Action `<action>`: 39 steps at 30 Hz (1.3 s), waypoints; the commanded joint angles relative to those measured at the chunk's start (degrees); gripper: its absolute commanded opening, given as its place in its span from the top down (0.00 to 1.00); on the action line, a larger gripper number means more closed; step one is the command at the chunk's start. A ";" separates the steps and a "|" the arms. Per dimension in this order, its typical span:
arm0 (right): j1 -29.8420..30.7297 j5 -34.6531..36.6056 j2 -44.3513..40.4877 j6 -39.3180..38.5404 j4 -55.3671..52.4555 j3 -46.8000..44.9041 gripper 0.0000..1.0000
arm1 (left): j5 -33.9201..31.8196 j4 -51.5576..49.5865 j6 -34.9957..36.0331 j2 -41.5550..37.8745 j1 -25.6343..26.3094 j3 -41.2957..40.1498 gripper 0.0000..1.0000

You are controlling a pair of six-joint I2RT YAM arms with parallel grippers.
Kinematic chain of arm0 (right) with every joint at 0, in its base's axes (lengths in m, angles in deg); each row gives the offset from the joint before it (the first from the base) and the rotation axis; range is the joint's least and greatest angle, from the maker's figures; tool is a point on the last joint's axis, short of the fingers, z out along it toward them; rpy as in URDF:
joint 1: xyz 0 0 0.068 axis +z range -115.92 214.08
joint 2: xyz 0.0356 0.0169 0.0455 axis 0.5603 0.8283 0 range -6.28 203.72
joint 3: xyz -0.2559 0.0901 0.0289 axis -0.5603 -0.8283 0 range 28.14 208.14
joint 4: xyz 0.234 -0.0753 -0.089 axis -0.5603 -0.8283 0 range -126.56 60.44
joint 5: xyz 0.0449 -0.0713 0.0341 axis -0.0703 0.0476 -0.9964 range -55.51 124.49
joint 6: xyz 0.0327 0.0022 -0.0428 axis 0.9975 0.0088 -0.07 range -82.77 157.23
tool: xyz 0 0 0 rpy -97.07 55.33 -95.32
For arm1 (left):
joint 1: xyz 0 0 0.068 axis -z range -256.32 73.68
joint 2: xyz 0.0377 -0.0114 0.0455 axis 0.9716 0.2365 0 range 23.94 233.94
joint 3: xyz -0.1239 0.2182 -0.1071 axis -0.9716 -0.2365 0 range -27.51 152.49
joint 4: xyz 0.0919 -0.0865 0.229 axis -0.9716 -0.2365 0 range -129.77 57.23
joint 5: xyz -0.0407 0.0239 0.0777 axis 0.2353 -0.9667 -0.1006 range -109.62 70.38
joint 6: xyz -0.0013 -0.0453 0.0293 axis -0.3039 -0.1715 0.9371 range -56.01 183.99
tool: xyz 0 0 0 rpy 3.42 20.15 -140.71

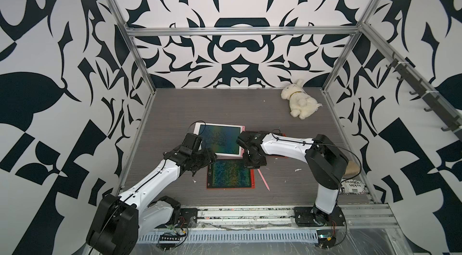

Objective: Place the stylus back onto the writing tablet
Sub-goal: Place the stylus on the writing tablet, then pick up the stylus from the center of the board.

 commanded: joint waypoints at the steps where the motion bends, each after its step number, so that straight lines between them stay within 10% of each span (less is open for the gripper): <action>1: -0.34 0.80 2.50 -1.35 0.43 -2.46 1.00 | -0.27 -0.18 1.03 -1.04 0.09 -0.27 0.30; 7: -0.29 4.20 -3.08 -2.89 -1.96 -0.98 1.00 | -0.53 -1.04 2.11 -0.69 0.13 1.08 0.31; 19: -1.47 5.76 -15.94 -4.67 -5.20 -4.45 0.69 | -2.90 -3.76 5.17 0.10 0.08 4.62 0.28; 39: -0.34 -0.95 -13.68 -5.24 -1.65 -13.37 0.63 | -6.88 -7.29 8.41 1.18 0.11 7.99 0.18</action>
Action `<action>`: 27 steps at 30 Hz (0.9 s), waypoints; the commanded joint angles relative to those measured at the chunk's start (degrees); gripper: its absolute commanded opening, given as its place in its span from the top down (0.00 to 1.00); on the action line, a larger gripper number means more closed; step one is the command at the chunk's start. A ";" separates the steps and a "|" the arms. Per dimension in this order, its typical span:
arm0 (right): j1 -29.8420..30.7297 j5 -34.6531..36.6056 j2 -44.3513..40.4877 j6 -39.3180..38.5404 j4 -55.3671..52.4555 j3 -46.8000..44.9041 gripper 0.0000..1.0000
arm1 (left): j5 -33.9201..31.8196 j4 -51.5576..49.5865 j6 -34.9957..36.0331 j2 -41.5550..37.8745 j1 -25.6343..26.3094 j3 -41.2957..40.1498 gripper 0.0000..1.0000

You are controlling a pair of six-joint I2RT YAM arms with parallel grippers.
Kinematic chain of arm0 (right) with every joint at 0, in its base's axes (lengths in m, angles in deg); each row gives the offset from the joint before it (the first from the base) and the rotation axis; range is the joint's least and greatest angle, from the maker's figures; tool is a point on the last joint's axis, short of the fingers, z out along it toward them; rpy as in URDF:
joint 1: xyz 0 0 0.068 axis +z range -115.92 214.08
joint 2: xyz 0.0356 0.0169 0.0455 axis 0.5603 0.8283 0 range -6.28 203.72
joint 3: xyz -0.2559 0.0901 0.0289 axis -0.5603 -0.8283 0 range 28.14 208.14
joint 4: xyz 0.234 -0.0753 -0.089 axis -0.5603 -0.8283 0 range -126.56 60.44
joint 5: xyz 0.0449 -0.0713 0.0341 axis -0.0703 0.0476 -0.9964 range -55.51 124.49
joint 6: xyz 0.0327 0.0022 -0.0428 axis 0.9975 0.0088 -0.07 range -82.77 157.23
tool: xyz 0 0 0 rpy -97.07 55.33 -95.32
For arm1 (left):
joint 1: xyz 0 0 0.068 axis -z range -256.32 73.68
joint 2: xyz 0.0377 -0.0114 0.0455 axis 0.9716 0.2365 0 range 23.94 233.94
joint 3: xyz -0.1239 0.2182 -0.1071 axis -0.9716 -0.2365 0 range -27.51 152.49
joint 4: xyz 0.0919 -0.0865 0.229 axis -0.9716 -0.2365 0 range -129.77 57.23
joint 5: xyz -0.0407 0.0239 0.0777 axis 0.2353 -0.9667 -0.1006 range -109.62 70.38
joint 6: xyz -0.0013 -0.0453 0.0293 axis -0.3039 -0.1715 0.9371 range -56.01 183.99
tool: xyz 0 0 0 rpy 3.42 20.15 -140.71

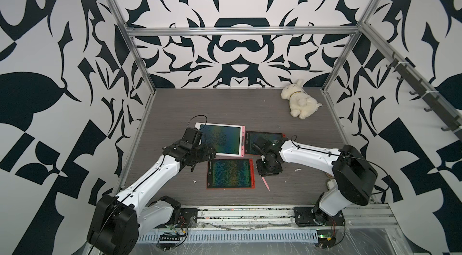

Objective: Place the stylus back onto the writing tablet
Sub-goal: Pick up the stylus from the center of the board.

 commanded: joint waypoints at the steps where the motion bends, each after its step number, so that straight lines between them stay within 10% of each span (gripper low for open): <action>1: 0.88 -0.18 1.23 -0.75 -0.52 0.96 0.64 | -1.28 -1.66 0.99 0.08 0.10 1.52 0.18; 9: 1.63 3.80 6.65 -0.96 -2.50 3.04 0.75 | -3.00 -2.66 0.60 -3.66 0.09 0.49 0.18; 13: 1.63 5.13 9.37 -0.77 -1.68 3.52 1.00 | -4.93 -3.74 0.14 -4.90 0.16 0.20 0.18; 27: -1.49 3.80 12.90 -2.14 0.52 5.48 1.00 | -12.49 -1.97 -2.98 -8.01 0.05 -0.73 0.20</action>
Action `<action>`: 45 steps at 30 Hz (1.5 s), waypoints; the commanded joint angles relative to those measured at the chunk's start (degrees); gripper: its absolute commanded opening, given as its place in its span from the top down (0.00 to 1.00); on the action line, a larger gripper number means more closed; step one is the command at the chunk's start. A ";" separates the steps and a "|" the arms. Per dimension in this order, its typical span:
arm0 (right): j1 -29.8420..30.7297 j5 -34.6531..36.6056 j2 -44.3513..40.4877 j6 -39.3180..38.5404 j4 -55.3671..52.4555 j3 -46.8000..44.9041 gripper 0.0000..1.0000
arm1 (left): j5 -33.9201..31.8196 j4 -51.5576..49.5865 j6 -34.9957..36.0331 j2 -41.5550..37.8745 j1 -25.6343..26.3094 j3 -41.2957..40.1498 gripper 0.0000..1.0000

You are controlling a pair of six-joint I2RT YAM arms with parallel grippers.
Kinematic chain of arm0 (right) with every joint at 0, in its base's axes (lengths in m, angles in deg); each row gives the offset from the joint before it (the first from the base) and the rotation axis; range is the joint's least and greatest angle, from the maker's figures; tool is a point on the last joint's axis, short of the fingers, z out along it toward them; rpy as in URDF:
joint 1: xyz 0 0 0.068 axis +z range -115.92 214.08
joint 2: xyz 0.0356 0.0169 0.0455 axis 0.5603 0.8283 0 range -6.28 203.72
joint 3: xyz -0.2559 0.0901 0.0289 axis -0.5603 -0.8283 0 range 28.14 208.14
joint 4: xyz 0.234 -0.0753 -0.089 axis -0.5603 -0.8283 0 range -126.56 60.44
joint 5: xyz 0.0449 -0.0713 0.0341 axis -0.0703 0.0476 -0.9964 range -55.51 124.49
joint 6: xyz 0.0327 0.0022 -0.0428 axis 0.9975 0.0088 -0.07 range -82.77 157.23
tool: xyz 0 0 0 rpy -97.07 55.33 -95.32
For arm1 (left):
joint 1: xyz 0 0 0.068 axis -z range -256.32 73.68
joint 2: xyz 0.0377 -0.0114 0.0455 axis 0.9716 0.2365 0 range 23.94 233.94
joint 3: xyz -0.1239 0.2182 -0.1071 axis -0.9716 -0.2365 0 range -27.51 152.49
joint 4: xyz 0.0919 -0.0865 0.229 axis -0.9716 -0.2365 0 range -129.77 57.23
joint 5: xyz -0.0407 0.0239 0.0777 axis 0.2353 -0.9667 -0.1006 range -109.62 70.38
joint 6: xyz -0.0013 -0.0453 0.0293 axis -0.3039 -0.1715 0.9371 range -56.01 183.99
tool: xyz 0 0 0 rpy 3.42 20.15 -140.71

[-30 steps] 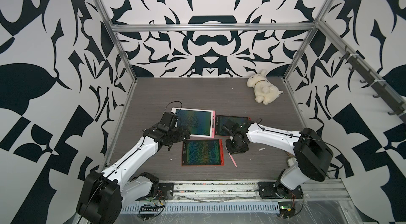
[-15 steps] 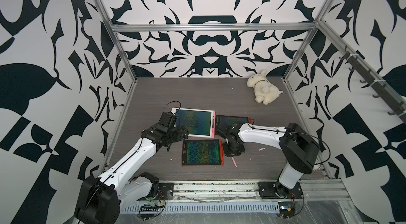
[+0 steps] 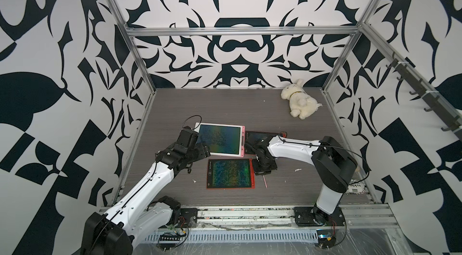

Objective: Place the stylus back onto the writing tablet
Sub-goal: Pick up the stylus from the center of the board, then place the stylus on the writing tablet.

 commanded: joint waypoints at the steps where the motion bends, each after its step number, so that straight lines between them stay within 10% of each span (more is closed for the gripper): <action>1: -0.72 2.10 1.79 -0.43 3.80 -1.16 1.00 | -2.71 0.89 -0.64 -0.17 -0.05 -0.45 0.21; 16: -7.64 -3.36 -6.02 -0.04 2.80 14.72 1.00 | 13.97 1.80 9.75 18.80 -19.90 15.95 0.20; 45: -12.50 -7.26 21.09 2.25 6.18 36.68 1.00 | 23.45 4.60 14.59 36.55 -22.81 23.99 0.29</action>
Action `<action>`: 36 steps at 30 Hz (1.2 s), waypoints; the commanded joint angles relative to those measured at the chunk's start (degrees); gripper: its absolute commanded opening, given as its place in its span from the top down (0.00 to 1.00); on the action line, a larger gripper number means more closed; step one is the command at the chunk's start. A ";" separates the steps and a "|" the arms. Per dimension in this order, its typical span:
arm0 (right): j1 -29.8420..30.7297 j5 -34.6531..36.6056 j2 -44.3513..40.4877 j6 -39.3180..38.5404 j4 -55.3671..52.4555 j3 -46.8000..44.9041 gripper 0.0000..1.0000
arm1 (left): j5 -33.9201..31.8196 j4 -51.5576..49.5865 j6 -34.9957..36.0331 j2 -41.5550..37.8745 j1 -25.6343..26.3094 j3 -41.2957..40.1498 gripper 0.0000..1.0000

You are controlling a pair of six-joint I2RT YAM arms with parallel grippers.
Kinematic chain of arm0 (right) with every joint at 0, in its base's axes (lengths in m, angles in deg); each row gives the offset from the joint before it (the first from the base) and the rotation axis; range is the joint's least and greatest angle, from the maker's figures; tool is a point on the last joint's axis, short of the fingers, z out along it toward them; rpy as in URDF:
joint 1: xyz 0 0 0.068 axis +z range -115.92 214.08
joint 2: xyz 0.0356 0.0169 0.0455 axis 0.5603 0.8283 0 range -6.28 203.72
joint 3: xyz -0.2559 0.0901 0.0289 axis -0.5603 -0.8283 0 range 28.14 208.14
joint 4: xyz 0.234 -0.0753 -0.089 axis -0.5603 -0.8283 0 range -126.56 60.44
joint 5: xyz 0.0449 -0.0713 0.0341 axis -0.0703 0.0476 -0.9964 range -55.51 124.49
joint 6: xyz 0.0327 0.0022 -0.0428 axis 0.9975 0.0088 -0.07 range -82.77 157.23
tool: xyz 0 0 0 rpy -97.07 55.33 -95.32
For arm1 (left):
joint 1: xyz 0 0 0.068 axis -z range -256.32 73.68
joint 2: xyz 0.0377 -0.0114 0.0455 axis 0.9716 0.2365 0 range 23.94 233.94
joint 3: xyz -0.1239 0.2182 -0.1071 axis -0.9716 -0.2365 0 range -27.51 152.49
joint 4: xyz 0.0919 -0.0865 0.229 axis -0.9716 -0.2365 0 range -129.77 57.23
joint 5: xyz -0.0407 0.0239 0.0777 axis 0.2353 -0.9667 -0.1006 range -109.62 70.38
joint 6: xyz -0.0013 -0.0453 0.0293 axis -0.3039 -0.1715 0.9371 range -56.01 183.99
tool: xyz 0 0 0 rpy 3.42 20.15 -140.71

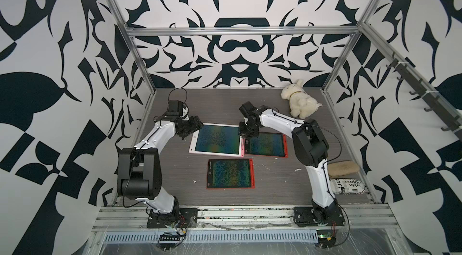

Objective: Place the stylus back onto the writing tablet
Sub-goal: Place the stylus on the writing tablet.

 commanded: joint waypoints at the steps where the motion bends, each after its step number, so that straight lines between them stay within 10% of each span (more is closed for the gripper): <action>1: -0.35 0.25 -0.35 -0.04 -1.60 2.36 1.00 | 0.39 -1.30 0.80 1.98 -0.18 1.67 0.29; 36: -0.44 0.00 0.10 -2.76 -3.18 3.15 0.78 | 0.03 -2.32 0.54 3.58 -0.18 2.12 0.29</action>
